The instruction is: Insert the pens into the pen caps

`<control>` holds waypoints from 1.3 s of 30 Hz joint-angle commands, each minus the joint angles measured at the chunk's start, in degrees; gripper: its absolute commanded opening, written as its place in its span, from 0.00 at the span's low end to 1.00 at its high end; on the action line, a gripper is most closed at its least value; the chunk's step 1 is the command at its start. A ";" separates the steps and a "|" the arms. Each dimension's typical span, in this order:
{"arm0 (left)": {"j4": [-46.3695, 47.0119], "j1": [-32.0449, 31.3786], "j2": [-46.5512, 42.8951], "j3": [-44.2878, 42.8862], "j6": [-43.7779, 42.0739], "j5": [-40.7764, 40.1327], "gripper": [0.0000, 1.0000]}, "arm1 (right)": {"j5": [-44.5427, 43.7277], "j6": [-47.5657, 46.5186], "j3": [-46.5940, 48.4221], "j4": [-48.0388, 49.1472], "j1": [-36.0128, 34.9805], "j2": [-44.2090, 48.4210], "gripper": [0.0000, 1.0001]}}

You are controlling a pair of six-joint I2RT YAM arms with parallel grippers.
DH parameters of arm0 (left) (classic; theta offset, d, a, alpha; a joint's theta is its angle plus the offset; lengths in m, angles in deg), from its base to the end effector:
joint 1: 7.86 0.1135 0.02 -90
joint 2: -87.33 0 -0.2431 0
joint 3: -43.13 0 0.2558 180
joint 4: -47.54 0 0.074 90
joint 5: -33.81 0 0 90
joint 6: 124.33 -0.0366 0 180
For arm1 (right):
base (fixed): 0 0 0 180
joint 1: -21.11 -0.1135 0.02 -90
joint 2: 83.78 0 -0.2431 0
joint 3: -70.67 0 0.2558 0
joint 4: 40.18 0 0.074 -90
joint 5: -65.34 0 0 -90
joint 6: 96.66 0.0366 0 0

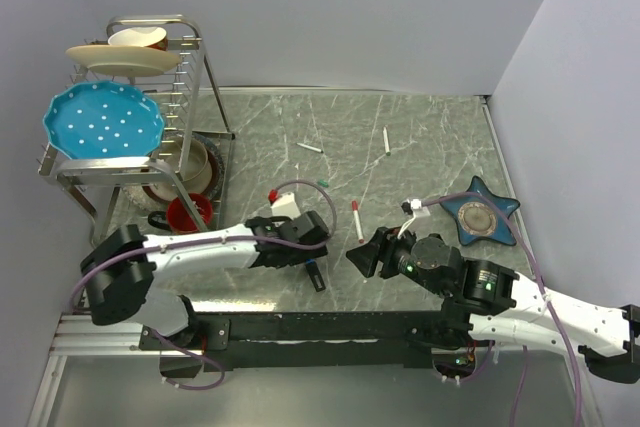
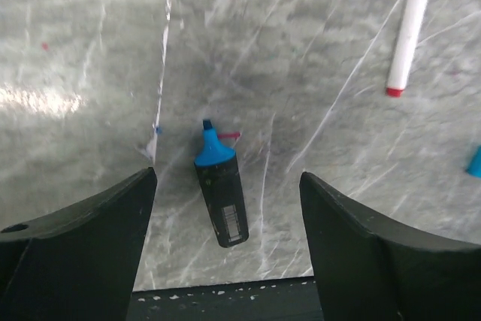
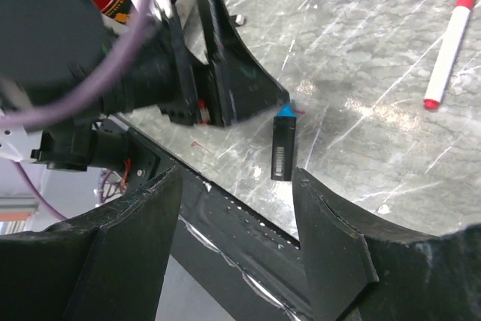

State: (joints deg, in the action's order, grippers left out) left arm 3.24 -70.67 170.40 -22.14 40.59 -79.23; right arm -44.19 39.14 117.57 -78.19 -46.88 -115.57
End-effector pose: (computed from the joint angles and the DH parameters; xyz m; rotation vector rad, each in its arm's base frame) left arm 0.1428 -0.2466 0.1815 -0.4002 2.5400 -0.4063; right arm 0.0714 0.1440 0.2660 -0.1659 2.0693 0.9519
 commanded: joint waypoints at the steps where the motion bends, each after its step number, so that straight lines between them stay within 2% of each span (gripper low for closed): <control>1: -6.77 -2.76 4.19 -5.33 6.55 -4.63 0.81 | -2.09 0.08 -0.03 0.37 -0.04 0.24 0.68; 4: -8.98 -2.85 7.09 -7.27 7.97 -3.15 0.80 | -2.79 0.17 -0.03 -0.34 0.05 0.94 0.68; 10: -6.53 -3.37 10.01 -7.54 7.96 0.46 0.73 | -3.32 0.34 -0.38 -1.21 -0.04 2.96 0.68; 25: -10.03 -5.05 18.44 -10.43 8.93 0.99 0.60 | -3.76 0.08 1.73 -2.53 -0.04 3.14 0.67; 34: -13.73 -6.10 20.12 -12.02 8.14 -1.21 0.38 | -3.76 0.69 1.29 -2.80 -0.04 4.90 0.67; 39: -13.38 -6.10 19.07 -11.49 6.21 -2.61 0.15 | -3.41 0.87 1.29 -2.19 -0.04 5.07 0.67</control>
State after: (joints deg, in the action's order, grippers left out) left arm -9.57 -76.37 188.96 -33.81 47.38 -80.55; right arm -46.24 39.18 117.55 -81.49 -46.88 -111.05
